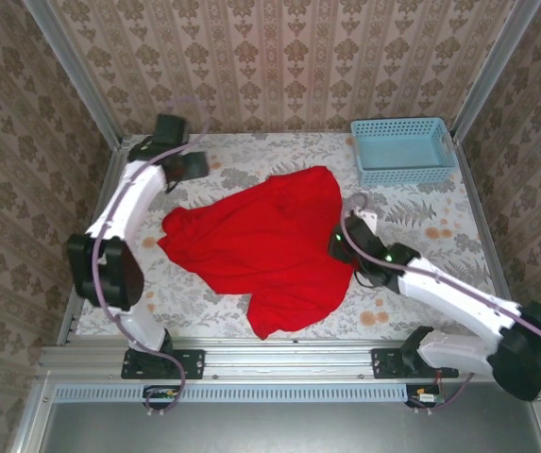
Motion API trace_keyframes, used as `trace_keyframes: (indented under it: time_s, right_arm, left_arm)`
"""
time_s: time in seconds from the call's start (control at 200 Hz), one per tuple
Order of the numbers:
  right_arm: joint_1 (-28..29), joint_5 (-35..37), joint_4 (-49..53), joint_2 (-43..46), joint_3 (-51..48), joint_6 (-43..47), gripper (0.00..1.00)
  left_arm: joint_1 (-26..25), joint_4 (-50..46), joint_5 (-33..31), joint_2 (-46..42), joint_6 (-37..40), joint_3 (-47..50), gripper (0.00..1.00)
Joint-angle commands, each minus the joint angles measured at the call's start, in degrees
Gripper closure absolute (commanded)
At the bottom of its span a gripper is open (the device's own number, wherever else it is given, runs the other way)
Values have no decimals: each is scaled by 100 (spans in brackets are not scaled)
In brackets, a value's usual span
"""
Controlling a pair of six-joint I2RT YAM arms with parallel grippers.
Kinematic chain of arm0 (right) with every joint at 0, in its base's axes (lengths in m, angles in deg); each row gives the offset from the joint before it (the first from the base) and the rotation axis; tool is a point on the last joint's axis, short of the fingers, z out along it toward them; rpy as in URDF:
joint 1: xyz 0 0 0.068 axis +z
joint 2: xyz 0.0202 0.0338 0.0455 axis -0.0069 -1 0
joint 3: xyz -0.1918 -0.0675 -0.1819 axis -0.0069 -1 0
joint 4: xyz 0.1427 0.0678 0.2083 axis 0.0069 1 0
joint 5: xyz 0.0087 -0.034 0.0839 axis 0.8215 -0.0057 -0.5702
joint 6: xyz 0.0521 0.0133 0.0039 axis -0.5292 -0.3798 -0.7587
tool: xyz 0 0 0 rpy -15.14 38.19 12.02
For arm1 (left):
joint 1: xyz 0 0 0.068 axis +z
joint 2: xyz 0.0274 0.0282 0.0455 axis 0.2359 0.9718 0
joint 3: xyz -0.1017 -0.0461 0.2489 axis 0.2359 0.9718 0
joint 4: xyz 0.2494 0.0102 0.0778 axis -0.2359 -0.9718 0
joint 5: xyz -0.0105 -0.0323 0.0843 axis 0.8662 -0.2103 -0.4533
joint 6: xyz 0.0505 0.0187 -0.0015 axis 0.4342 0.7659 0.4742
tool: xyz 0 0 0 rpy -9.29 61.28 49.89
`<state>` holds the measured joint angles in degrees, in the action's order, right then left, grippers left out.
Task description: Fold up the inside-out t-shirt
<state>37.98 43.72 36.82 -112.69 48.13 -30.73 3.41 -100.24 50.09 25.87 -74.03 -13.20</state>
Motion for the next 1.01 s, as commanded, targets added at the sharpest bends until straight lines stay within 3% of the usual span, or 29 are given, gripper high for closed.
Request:
trace_keyframes:
  time_s: [0.0, 0.155, 0.47, 0.755, 0.845, 1.0]
  right_arm:
    - [-199, -744, -297, -878, 743, 1042, 43]
    - [-321, -1137, -249, -2141, 1793, 1463, 45]
    - [-436, -1370, -56, -3929, 3524, 2270, 45]
    - [-523, -999, 534, -5434, 5278, 3128, 51]
    - [-566, -842, 635, -5667, 5493, 3301, 52]
    - [-612, -749, 690, -5960, 5700, 3493, 57]
  left_arm:
    - [243, 200, 129, 94, -220, 542, 18]
    - [428, 51, 531, 562, -264, 449, 18]
    - [534, 330, 696, 953, -624, 903, 26]
    - [731, 663, 871, 789, -644, 1353, 48]
    - [751, 786, 917, 688, -654, 1524, 51]
    - [752, 868, 926, 650, -638, 1624, 65]
